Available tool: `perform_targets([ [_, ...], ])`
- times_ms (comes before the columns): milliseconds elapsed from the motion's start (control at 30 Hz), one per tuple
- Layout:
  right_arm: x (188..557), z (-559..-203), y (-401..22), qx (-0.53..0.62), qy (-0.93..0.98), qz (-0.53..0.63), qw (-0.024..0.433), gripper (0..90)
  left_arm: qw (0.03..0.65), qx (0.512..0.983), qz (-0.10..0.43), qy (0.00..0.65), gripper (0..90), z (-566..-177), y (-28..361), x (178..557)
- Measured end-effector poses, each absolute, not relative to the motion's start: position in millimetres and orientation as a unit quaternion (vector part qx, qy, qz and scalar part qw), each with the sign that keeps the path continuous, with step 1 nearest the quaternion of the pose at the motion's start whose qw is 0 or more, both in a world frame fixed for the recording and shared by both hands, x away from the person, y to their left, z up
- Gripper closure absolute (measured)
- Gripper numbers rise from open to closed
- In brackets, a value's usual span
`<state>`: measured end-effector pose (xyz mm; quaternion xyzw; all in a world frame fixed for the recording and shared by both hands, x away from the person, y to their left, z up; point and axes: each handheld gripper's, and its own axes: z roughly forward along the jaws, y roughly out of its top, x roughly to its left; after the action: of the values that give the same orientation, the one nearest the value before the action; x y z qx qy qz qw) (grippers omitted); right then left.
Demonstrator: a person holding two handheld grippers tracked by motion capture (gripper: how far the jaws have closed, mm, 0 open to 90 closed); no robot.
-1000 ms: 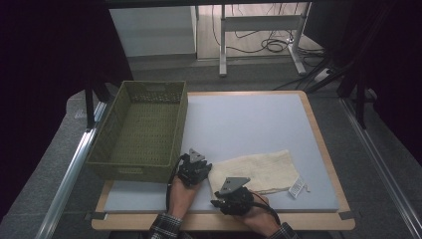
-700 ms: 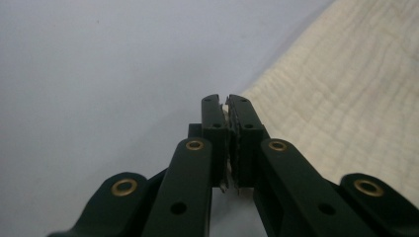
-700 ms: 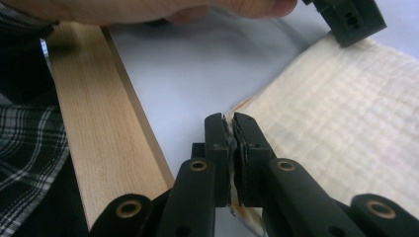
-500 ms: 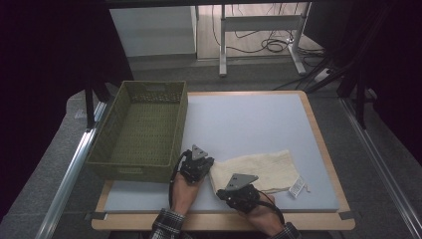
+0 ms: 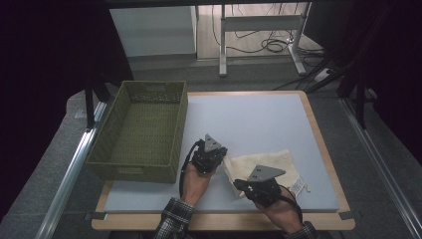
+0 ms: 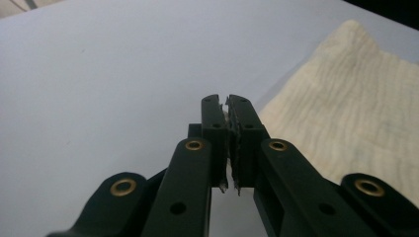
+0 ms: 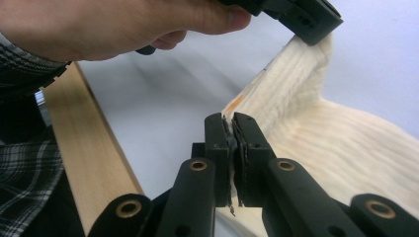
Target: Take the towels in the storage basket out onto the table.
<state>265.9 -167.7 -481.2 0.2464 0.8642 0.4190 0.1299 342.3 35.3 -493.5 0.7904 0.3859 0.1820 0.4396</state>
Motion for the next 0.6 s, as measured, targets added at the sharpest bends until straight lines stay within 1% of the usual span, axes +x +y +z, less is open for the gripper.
perform_targets([
  [267,268,-478,-197,0.275,0.853,0.419,0.143,85.9,0.451,0.798,0.178,0.359,86.7,-489,8,352],
  [433,267,-475,-214,0.288,0.847,0.421,0.151,85.9,0.47,0.794,0.173,0.343,86.6,-487,-7,357],
  [600,269,-474,-231,0.306,0.839,0.422,0.158,85.9,0.469,0.802,0.171,0.329,86.6,-487,-24,363],
])
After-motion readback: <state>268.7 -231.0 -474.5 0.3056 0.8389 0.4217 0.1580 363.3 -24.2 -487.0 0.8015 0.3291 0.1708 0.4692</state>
